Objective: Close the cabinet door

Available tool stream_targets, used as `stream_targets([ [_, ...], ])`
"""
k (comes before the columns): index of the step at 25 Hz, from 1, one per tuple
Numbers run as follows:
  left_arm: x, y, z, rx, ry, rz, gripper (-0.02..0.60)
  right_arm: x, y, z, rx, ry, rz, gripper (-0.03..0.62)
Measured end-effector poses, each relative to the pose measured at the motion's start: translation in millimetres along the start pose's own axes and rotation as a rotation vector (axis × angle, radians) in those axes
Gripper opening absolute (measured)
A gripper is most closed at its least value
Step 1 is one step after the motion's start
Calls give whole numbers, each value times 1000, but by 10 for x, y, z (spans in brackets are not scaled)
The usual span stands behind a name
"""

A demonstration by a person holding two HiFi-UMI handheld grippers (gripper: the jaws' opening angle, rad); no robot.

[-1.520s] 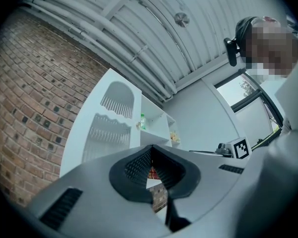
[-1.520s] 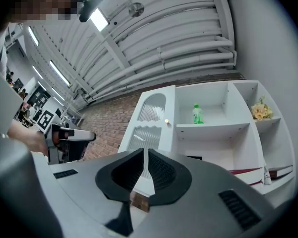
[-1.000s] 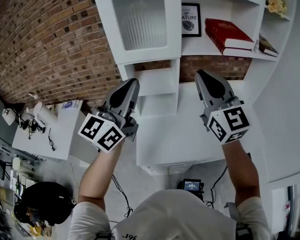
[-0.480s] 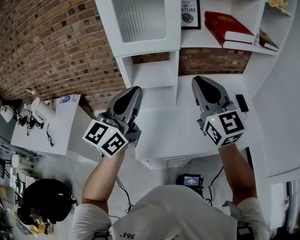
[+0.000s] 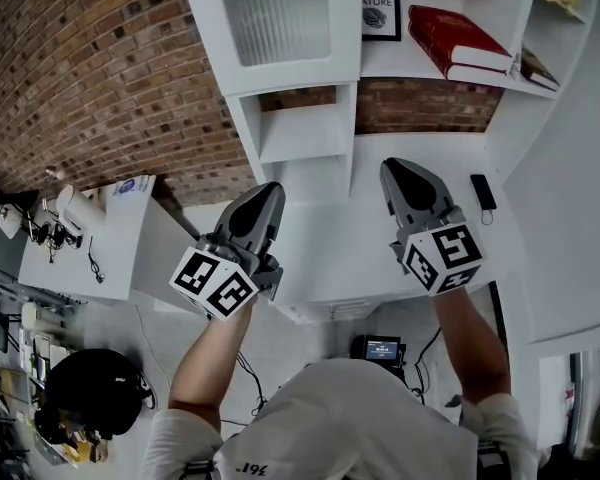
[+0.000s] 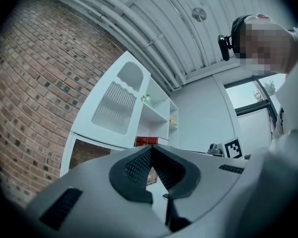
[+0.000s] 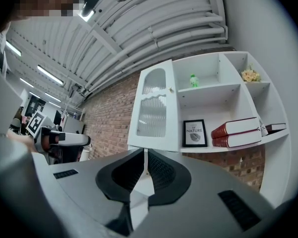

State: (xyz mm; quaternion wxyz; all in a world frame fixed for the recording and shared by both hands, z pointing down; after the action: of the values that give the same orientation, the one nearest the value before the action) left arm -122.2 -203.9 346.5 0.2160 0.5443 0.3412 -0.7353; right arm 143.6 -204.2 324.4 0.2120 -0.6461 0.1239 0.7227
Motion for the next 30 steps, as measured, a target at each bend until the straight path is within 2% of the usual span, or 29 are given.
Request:
stream_targets([
  [10, -334, -126, -22, 9, -60, 60, 9, -346, -101, 80, 0, 60, 66, 44],
  [30, -740, -292, -106, 5, -149, 124, 9, -699, -222, 250, -3, 111, 142, 38],
])
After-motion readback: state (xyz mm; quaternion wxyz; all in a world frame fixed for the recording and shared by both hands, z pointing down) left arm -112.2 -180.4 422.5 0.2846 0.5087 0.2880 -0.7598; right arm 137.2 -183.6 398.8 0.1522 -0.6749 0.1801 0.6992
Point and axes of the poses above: the fingertips, and each gripper's own axes: y forward along the fingers, z to its left, x out of its top, the point moved 8 cm from there along -y, backward along the fingers, and after that the axes turned 1 degree about z, right-handed, at the moved point
